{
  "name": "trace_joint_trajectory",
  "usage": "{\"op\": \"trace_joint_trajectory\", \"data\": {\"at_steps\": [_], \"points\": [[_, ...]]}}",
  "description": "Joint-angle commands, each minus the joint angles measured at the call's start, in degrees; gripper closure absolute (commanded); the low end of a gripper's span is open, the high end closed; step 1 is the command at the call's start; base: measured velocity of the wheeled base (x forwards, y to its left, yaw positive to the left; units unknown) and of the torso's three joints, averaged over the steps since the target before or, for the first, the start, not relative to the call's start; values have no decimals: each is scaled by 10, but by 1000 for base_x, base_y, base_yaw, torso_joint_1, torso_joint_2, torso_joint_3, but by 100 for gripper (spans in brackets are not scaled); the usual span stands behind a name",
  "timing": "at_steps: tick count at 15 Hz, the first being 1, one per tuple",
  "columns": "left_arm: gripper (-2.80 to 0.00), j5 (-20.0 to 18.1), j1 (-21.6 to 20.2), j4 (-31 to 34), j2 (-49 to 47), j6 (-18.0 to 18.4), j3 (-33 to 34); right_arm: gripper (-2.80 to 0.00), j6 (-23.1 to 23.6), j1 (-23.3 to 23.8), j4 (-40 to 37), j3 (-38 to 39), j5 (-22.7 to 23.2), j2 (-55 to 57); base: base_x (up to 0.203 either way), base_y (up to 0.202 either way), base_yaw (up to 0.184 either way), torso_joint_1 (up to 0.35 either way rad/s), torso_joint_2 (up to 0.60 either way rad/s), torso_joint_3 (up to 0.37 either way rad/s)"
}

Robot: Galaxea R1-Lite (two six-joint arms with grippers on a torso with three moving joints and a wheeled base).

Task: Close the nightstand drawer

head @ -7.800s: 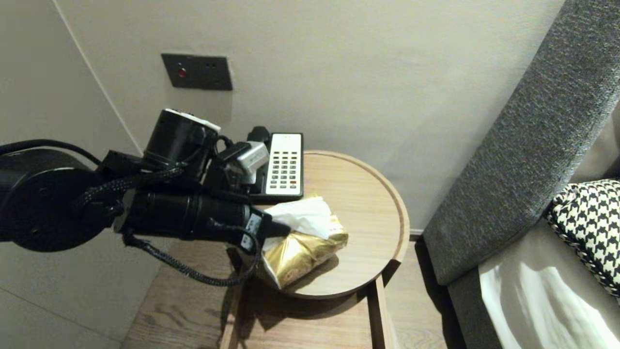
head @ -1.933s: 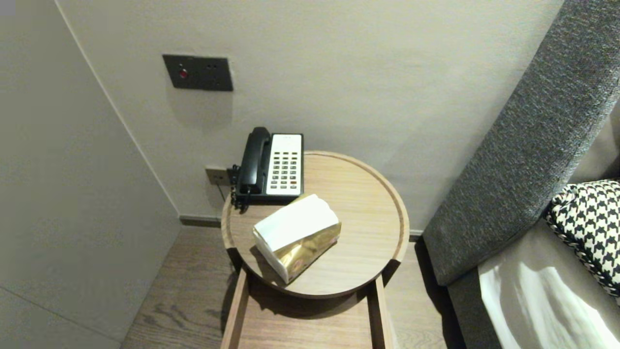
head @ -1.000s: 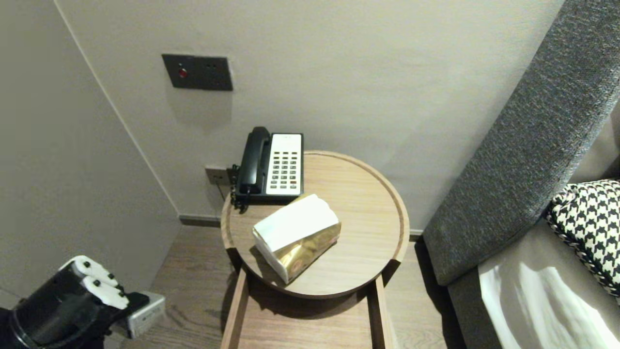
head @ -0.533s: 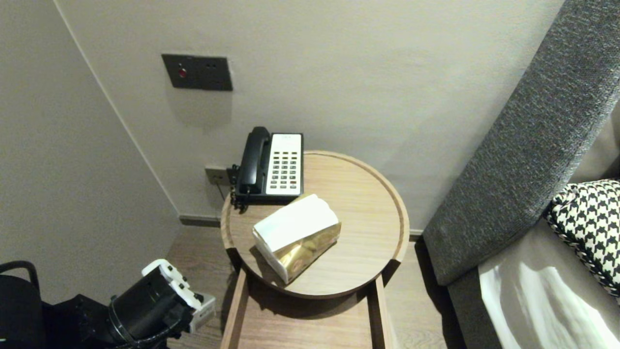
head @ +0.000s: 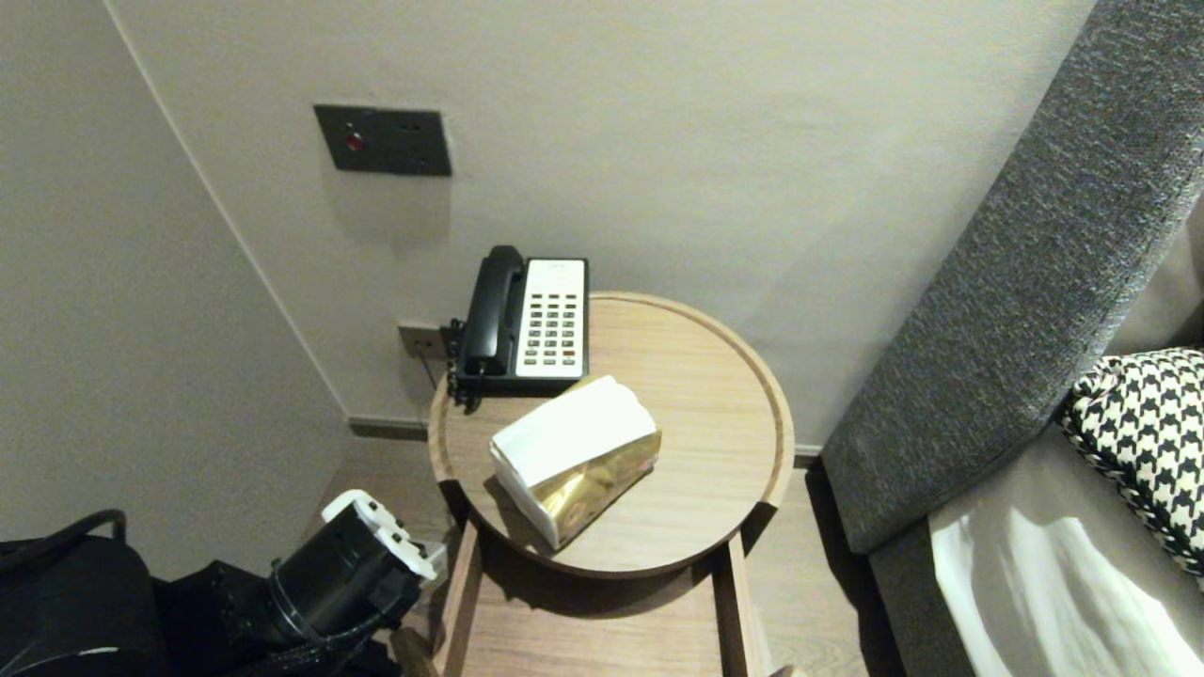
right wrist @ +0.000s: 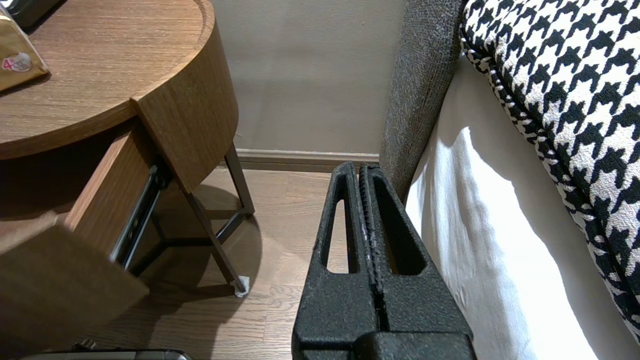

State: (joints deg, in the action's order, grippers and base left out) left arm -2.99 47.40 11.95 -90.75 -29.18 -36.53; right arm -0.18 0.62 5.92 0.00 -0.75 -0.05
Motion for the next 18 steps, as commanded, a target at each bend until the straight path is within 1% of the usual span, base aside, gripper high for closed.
{"op": "trace_joint_trajectory", "data": {"at_steps": [1,3,6,12,15,18], "points": [[0,4,-5,-12,-7,-9,-5,0,0,0,1,23,0,0,0,0,0,0,0,0],[0,12,-21,-43,-11,-22,-10,0,0,0,1,23,0,0,0,0,0,0,0,0],[0,34,-56,-87,-26,-25,-18,0,0,0,1,23,0,0,0,0,0,0,0,0],[0,32,-118,-97,-49,-27,-66,0,0,0,0,23,0,0,0,0,0,0,0,0],[0,32,-132,-108,-56,-50,-89,0,0,0,1,23,0,0,0,0,0,0,0,0],[0,34,-135,-128,-67,-63,-97,0,0,0,1,23,0,0,0,0,0,0,0,0]]}}
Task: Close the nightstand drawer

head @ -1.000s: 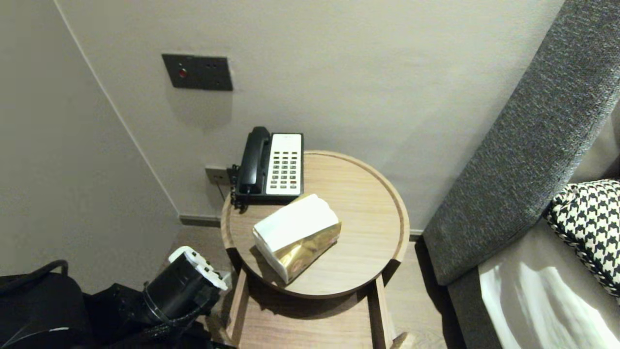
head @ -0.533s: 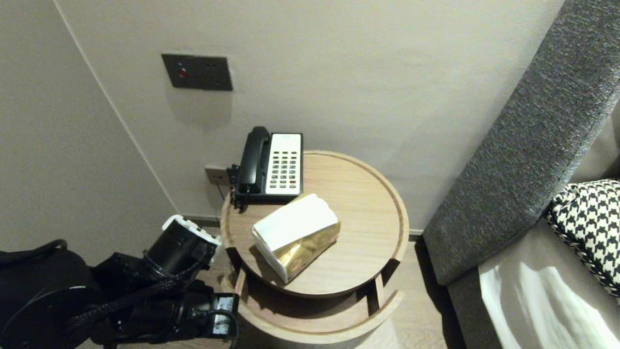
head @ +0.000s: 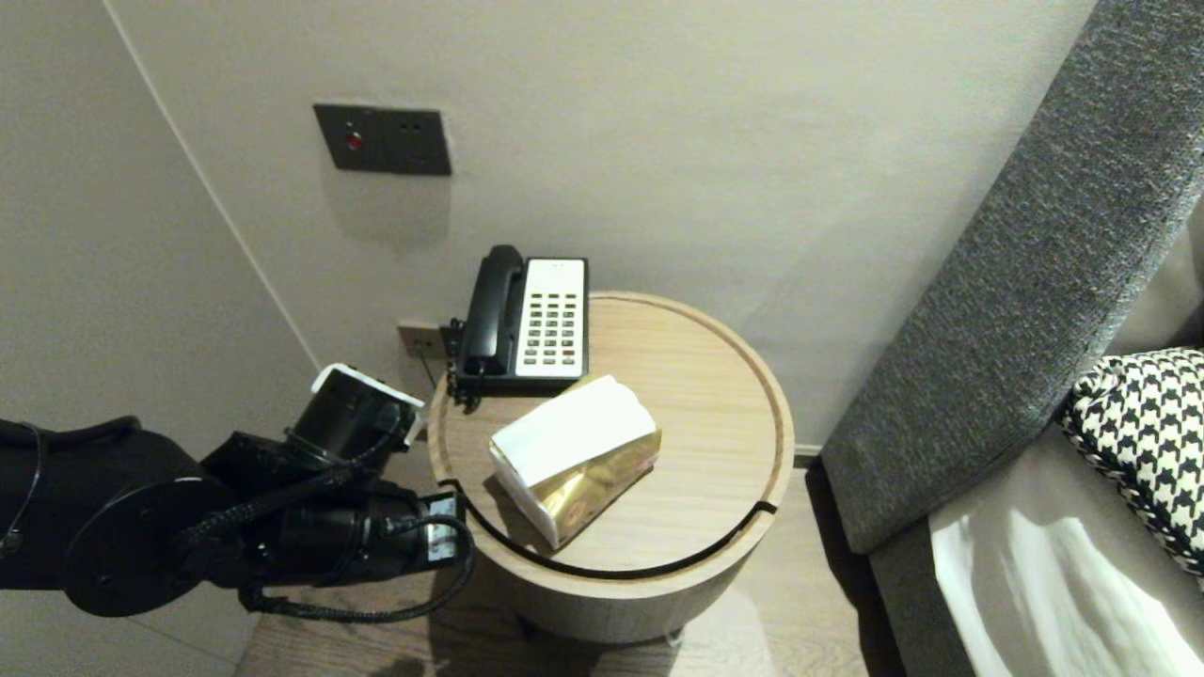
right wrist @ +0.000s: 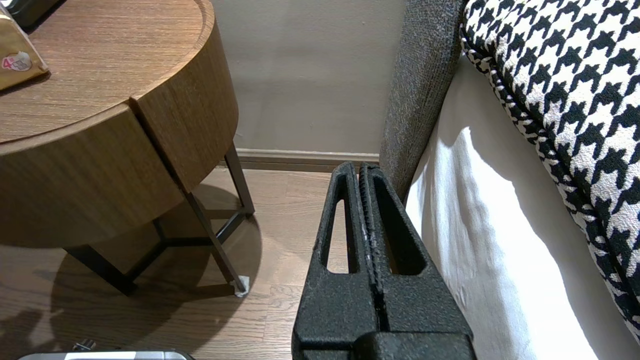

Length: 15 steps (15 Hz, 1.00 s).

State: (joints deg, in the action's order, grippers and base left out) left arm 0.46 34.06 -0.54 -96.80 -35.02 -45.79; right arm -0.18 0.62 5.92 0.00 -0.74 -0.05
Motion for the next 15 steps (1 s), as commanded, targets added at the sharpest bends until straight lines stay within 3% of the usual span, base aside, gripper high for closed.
{"op": "trace_joint_trajectory", "data": {"at_steps": [1,8,15], "points": [[0,0,-2,-4,-8,-10,-8,0,0,0,1,23,0,0,0,0,0,0,0,0],[0,2,-1,0,5,-19,-13,0,0,0,1,23,0,0,0,0,0,0,0,0],[0,-3,-1,42,121,4,62,0,0,0,1,23,0,0,0,0,0,0,0,0]]}}
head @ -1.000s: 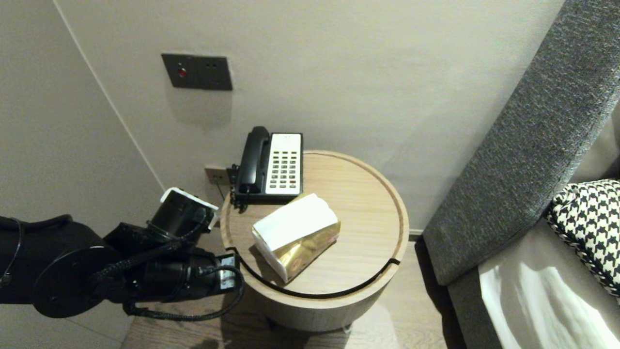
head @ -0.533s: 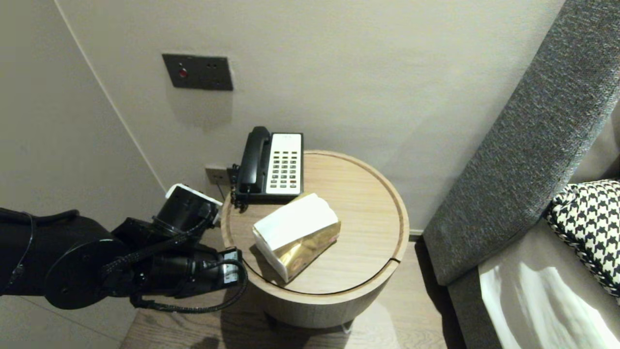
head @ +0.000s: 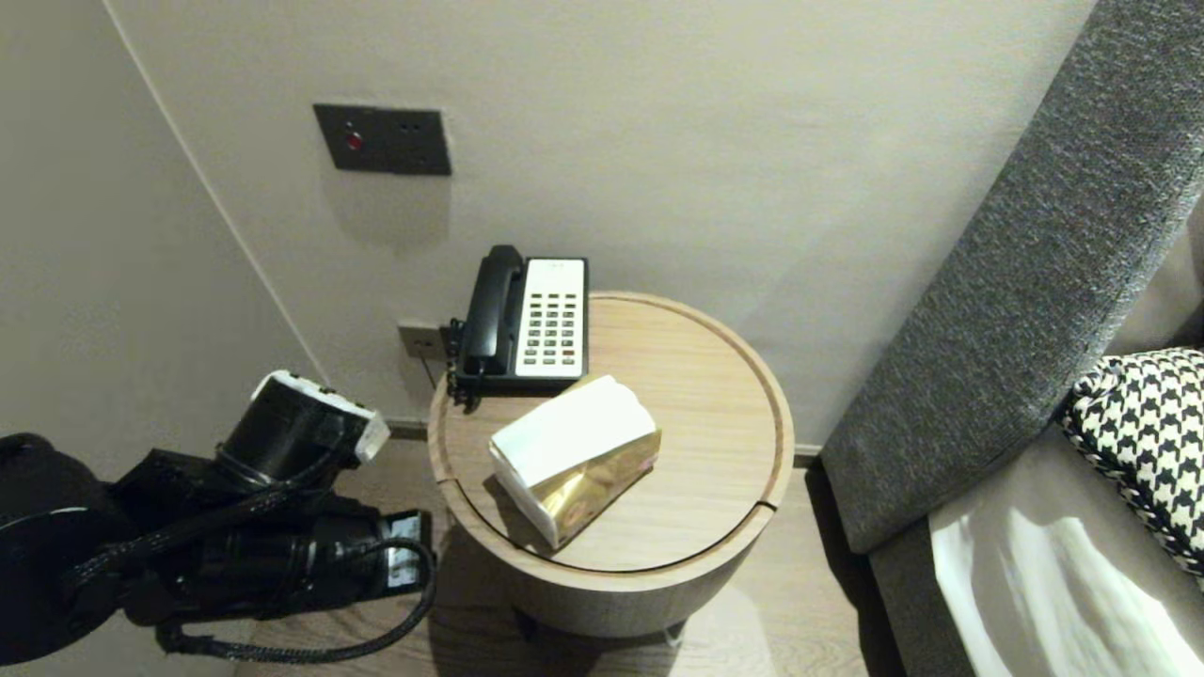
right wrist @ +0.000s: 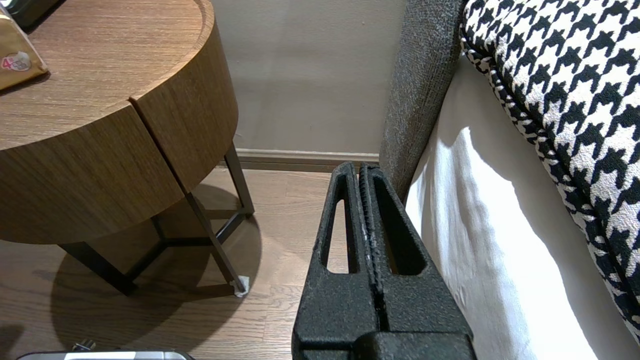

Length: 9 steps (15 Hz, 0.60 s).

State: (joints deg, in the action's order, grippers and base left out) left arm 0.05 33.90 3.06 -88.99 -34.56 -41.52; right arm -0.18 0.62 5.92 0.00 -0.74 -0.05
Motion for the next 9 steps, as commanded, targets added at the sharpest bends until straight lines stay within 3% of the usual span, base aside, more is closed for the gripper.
{"op": "trace_joint_trajectory", "data": {"at_steps": [1,5,7,9], "points": [[0,1,0,11,69,0,32,0,0,0,1,23,0,0,0,0,0,0,0,0],[0,20,-4,62,188,2,60,0,0,0,0,23,0,0,0,0,0,0,0,0],[0,71,-22,111,257,21,67,0,0,0,1,23,0,0,0,0,0,0,0,0],[0,122,-75,128,297,58,75,0,0,0,1,23,-1,0,0,0,0,0,0,0]]}}
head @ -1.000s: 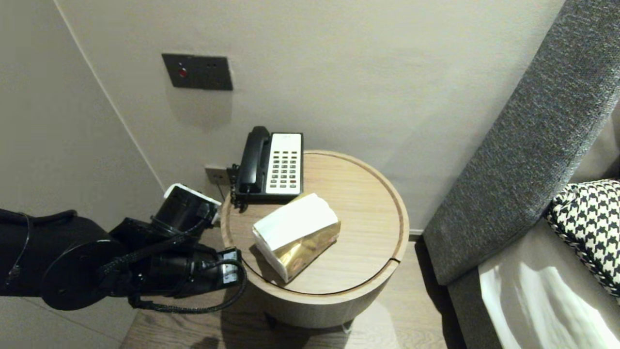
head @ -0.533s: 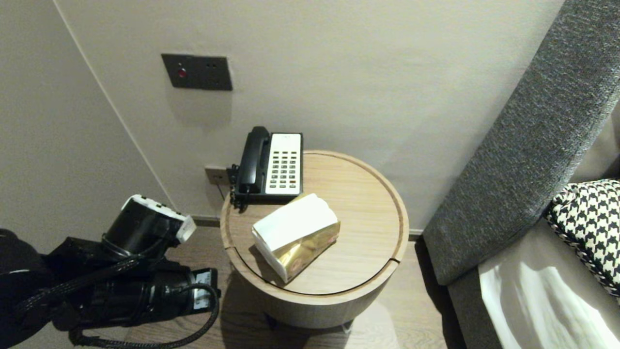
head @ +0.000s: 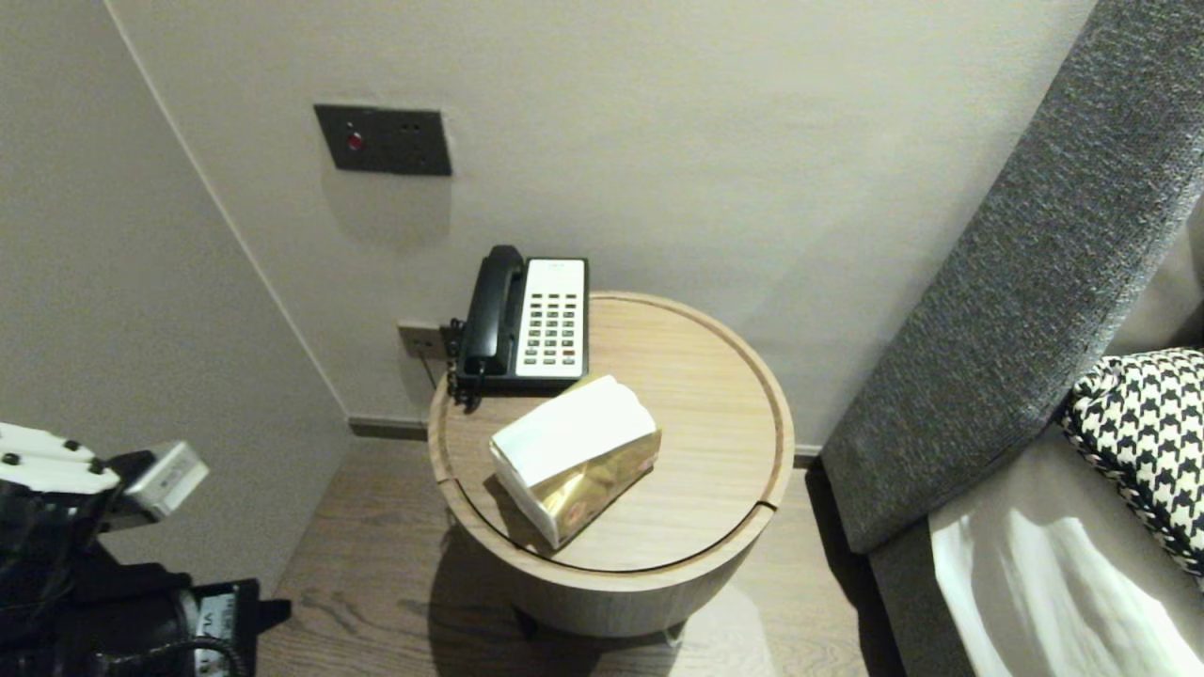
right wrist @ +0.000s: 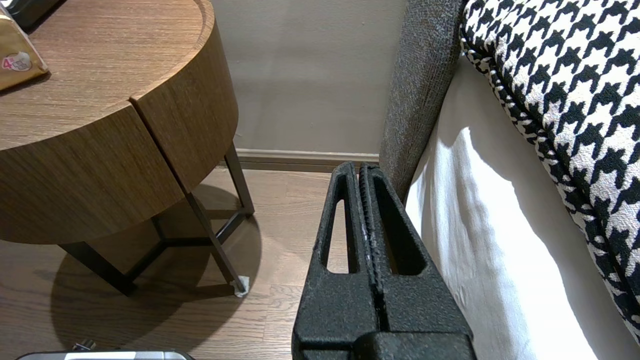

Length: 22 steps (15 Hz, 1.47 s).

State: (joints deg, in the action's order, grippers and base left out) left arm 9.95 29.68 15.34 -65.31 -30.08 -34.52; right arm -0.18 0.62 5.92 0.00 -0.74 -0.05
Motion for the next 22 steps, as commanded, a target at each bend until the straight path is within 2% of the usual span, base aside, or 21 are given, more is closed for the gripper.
{"op": "trace_joint_trajectory", "data": {"at_steps": [1,4,6,9,11,13,15,16,18,20,21,22], "points": [[0,34,-71,8,71,28,7,0,0,0,1,23,0,0,0,0,0,0,0,0],[0,41,-177,6,100,73,17,0,0,0,1,23,0,0,0,0,0,0,0,0],[0,45,-198,6,146,86,29,0,0,0,1,23,0,0,0,0,0,0,0,0],[0,115,-260,7,193,90,47,0,0,0,1,23,0,0,0,0,0,0,0,0],[0,123,-286,6,233,89,63,0,0,0,1,23,0,0,0,0,0,0,0,0],[0,124,-294,4,273,91,89,0,0,0,1,23,0,0,0,0,0,0,0,0],[0,122,-295,-14,325,108,146,0,0,0,1,23,0,0,0,0,0,0,0,0],[0,121,-294,-48,343,125,178,0,0,0,1,23,0,0,0,0,0,0,0,0],[0,110,-294,-194,356,175,256,0,0,0,1,23,0,0,0,0,0,0,0,0],[0,89,-294,-318,358,251,330,0,0,0,1,23,0,0,0,0,0,0,0,0],[0,77,-294,-338,367,274,344,0,0,0,0,23,0,0,0,0,0,0,0,0],[0,71,-294,-326,379,283,345,0,0,0,1,23,0,0,0,0,0,0,0,0]]}}
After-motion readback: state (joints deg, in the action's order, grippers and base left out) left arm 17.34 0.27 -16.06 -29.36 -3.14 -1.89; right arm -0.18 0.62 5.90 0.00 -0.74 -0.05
